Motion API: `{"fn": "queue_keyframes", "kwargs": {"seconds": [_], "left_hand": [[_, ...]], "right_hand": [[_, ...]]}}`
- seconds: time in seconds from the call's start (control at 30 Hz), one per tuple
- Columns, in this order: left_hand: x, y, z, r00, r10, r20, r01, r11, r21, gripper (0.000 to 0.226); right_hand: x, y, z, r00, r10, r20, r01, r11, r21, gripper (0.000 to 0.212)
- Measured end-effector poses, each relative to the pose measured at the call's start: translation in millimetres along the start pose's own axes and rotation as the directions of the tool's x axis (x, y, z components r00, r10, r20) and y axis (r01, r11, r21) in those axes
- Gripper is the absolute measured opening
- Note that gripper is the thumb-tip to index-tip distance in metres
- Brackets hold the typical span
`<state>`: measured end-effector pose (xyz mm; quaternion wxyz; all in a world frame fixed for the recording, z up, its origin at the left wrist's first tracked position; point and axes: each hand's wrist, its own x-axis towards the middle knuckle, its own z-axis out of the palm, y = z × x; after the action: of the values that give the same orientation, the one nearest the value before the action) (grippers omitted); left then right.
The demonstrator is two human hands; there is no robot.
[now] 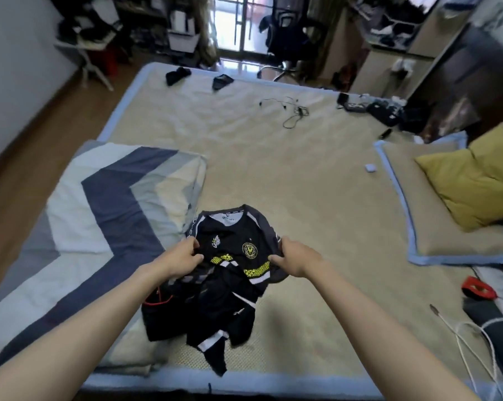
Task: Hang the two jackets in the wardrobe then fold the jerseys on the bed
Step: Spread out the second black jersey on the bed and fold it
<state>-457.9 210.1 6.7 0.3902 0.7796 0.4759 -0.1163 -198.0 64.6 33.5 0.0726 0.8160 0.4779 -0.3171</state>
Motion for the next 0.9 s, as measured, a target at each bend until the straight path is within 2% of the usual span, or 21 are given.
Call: {"fn": "queue_keyframes", "kwargs": {"seconds": [0.13, 0.27, 0.37, 0.5, 0.63, 0.7, 0.77, 0.83, 0.9], "left_hand": [[51, 0, 20, 0.997, -0.056, -0.046, 0.055, 0.998, -0.005, 0.023], [137, -26, 49, 0.995, -0.067, -0.069, 0.072, 0.994, 0.082, 0.025], [214, -53, 69, 0.991, -0.078, -0.111, 0.093, 0.986, 0.137, 0.03], [309, -87, 88, 0.986, -0.021, -0.167, 0.046, 0.988, 0.144, 0.025], [374, -111, 97, 0.955, -0.061, -0.289, 0.091, 0.992, 0.091, 0.032], [389, -118, 94, 0.952, -0.104, -0.288, 0.136, 0.986, 0.093, 0.04], [395, -119, 88, 0.947, -0.141, -0.288, 0.162, 0.986, 0.048, 0.046], [393, -115, 82, 0.944, -0.126, -0.305, 0.121, 0.992, -0.037, 0.031], [384, -105, 77, 0.936, -0.088, -0.34, 0.057, 0.993, -0.1, 0.017]], "right_hand": [[77, 29, -1, 0.999, -0.025, -0.024, 0.028, 0.996, 0.089, 0.051], [175, 37, 45, 0.999, 0.013, -0.034, -0.005, 0.973, 0.229, 0.048], [250, 30, 81, 0.996, -0.001, -0.093, 0.021, 0.978, 0.21, 0.05], [344, 16, 106, 0.966, -0.046, -0.253, 0.109, 0.965, 0.241, 0.05], [413, 1, 118, 0.939, -0.092, -0.331, 0.143, 0.981, 0.131, 0.063], [434, -3, 122, 0.95, -0.052, -0.307, 0.088, 0.99, 0.106, 0.058], [445, -1, 124, 0.973, -0.021, -0.231, 0.049, 0.992, 0.116, 0.042], [446, 5, 121, 0.989, -0.054, -0.137, 0.083, 0.973, 0.215, 0.025], [435, 13, 111, 0.991, -0.096, -0.09, 0.124, 0.909, 0.399, 0.026]]}}
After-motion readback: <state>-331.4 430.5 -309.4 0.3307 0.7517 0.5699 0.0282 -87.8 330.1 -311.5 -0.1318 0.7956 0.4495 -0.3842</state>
